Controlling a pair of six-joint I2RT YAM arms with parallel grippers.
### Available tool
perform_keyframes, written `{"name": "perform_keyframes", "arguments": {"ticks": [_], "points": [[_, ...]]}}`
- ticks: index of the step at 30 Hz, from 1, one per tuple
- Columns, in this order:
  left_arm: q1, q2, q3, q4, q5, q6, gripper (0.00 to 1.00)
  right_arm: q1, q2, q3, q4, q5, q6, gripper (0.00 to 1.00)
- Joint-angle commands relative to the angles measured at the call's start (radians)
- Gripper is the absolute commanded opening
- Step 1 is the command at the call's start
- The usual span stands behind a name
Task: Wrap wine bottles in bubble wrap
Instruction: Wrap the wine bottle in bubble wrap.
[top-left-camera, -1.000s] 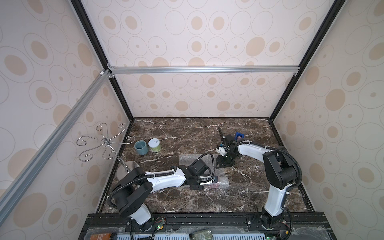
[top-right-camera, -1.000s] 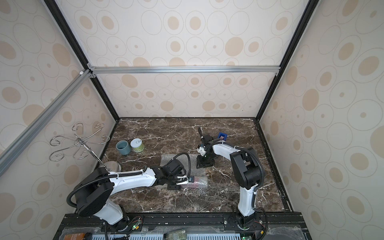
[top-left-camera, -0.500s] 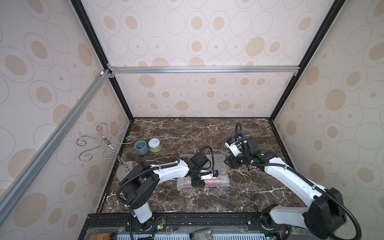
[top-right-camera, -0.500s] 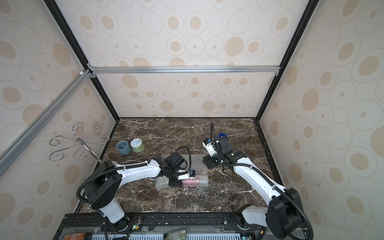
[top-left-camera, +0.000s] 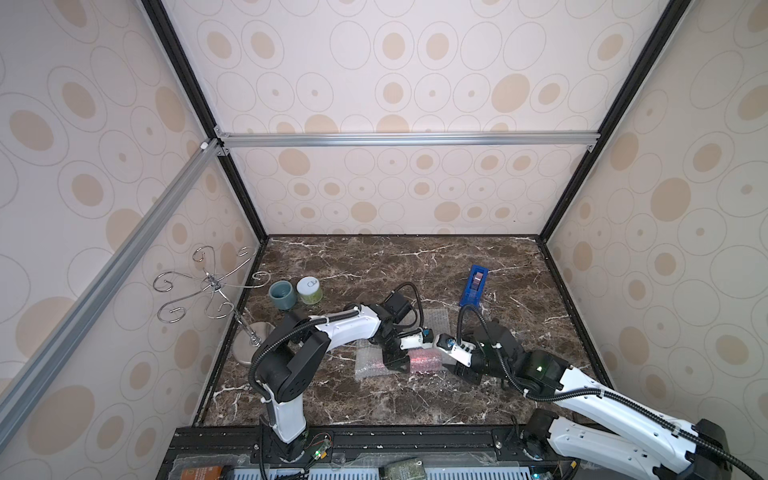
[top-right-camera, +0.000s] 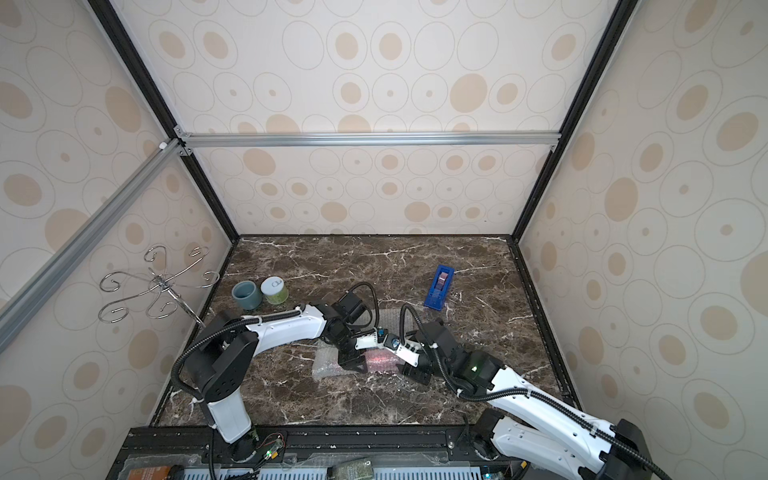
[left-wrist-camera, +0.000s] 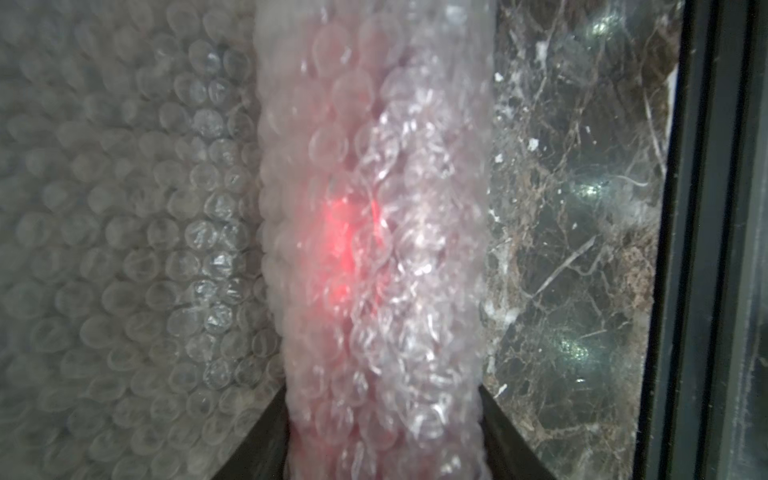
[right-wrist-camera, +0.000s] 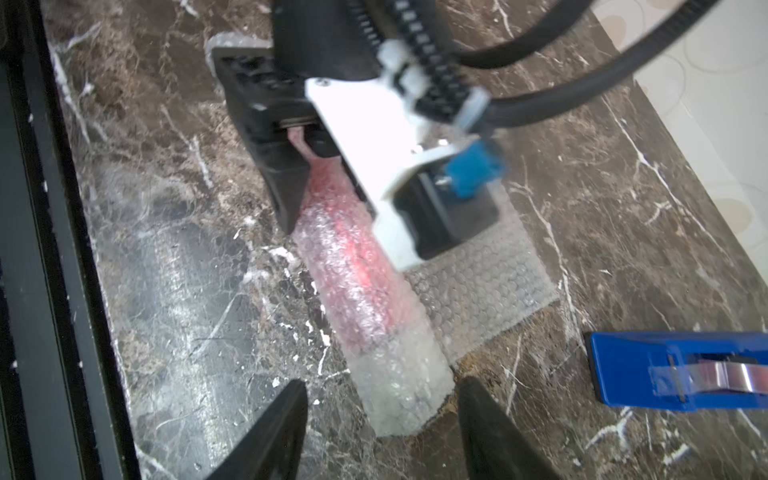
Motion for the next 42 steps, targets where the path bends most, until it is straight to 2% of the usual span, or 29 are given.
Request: {"name": "perform_keyframes", "arguments": {"ticks": [1,6,13,19,29,32,37,39,42], "points": [[-0.011,0.116,-0.047,-0.163,0.060,-0.015,0.19,0.079,0.049,-0.027,0.067,0.110,-0.095,0.61],[0.000,0.146,-0.028,-0.185,0.088,-0.015,0.18,0.168,0.199,-0.013,0.169,0.214,-0.189,0.62],[0.019,0.175,-0.007,-0.204,0.099,-0.018,0.16,0.178,0.435,0.045,0.235,0.272,-0.291,0.62],[0.031,0.175,-0.010,-0.204,0.109,-0.017,0.16,0.179,0.532,0.044,0.315,0.341,-0.353,0.64],[0.052,0.182,-0.001,-0.207,0.110,-0.010,0.17,0.179,0.653,0.035,0.359,0.349,-0.403,0.63],[0.057,0.173,-0.003,-0.203,0.101,-0.009,0.23,0.179,0.671,0.038,0.350,0.351,-0.398,0.54],[0.060,0.133,-0.013,-0.188,0.069,-0.005,0.44,0.179,0.671,0.040,0.318,0.344,-0.389,0.30],[0.063,0.109,-0.019,-0.182,0.054,-0.004,0.51,0.178,0.667,0.042,0.305,0.340,-0.385,0.25],[0.068,0.066,-0.028,-0.172,0.054,0.001,0.65,0.174,0.666,0.048,0.271,0.311,-0.379,0.24]]}}
